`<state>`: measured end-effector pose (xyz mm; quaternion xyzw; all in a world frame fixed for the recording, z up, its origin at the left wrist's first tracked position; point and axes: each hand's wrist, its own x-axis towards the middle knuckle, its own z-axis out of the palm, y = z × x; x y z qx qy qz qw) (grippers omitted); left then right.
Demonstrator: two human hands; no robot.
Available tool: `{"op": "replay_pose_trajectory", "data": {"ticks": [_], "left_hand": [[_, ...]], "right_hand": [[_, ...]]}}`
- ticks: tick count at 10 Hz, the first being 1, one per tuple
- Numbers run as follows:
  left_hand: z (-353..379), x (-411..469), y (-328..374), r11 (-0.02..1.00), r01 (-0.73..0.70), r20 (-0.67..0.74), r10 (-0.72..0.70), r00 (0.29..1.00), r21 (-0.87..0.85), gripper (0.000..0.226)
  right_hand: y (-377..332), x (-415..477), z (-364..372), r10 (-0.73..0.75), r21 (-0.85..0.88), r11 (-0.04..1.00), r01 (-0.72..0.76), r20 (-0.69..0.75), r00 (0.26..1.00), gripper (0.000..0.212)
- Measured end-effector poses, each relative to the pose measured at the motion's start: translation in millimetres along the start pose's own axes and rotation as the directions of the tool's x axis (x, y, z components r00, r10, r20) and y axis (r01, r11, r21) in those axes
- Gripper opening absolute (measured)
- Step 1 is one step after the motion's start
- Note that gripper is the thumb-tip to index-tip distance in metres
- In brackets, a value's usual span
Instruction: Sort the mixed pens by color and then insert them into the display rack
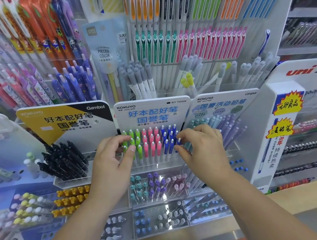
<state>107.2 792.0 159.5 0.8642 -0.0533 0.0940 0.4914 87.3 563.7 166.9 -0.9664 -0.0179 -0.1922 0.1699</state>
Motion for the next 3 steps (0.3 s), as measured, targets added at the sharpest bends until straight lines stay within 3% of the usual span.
{"op": "replay_pose_trajectory", "data": {"ticks": [2, 3], "left_hand": [[-23.0, 1.9, 4.7, 0.997, 0.013, -0.041, -0.016, 0.999, -0.073, 0.027], [-48.4, 6.5, 15.2, 0.991, -0.057, -0.122, 0.042, 0.992, -0.123, 0.021]], "right_hand": [[4.5, 2.9, -40.2, -0.004, 0.164, 0.986, 0.015, -0.069, 0.998, 0.020], [6.1, 7.6, -83.5, 0.097, 0.197, 0.979, -0.055, -0.210, 0.973, 0.020]]}}
